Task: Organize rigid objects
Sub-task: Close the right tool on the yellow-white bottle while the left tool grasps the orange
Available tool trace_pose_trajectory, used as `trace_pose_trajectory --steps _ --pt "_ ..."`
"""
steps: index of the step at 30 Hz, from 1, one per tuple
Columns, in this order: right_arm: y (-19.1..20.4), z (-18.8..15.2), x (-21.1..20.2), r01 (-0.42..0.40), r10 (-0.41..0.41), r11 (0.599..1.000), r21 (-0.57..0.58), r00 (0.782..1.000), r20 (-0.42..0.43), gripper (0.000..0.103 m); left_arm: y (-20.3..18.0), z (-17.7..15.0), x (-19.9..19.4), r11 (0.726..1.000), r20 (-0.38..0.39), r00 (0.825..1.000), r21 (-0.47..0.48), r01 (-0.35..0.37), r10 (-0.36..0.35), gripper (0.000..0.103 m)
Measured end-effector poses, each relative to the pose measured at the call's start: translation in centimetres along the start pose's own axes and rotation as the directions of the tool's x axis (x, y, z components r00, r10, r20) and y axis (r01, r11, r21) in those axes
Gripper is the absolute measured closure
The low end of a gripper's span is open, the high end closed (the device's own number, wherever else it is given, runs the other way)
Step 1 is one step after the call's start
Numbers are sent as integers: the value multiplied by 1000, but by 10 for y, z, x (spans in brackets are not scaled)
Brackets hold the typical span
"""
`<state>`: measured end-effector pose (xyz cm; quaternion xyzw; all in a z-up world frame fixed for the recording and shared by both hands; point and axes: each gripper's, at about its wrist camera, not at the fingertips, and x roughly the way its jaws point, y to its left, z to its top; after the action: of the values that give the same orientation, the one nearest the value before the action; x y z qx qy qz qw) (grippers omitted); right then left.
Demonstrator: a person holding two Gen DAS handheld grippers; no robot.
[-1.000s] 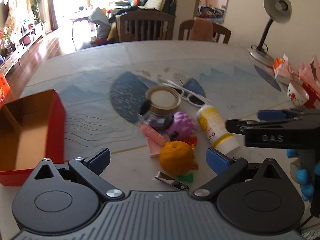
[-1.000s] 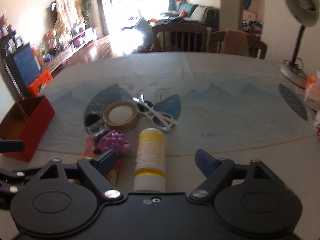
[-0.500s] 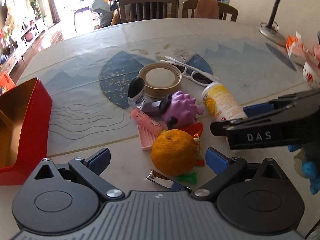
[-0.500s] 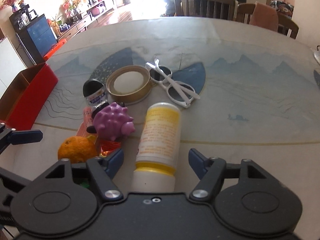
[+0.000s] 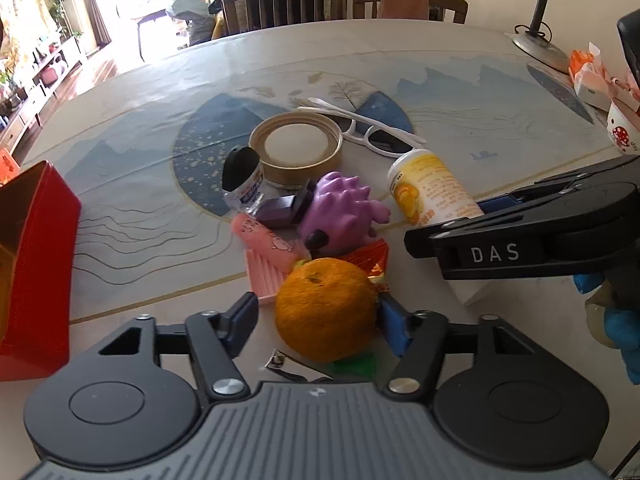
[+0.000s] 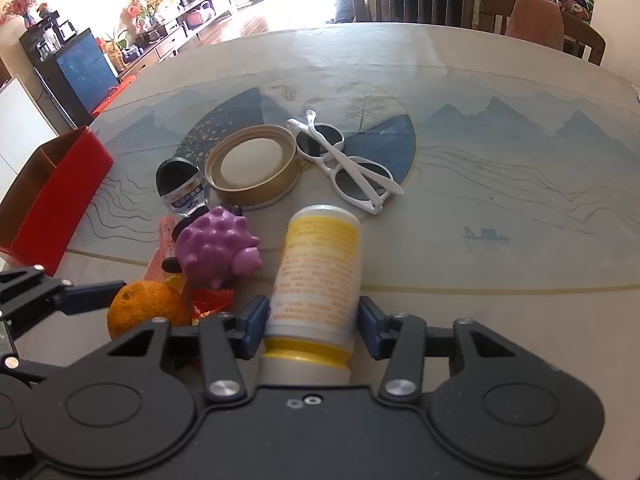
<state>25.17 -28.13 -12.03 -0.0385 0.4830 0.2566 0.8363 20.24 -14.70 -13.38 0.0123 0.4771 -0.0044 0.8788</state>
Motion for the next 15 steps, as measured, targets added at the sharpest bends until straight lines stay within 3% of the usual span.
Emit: trace_pose_trajectory --steps 3,15 --pt "-2 -1 -2 -7 7 1000 11 1000 4 59 -1 1 0 1000 -6 1000 -4 12 -12 49" --pt "-4 -4 -26 -34 33 999 32 998 54 59 11 3 -5 997 -34 999 -79 0 -2 50"
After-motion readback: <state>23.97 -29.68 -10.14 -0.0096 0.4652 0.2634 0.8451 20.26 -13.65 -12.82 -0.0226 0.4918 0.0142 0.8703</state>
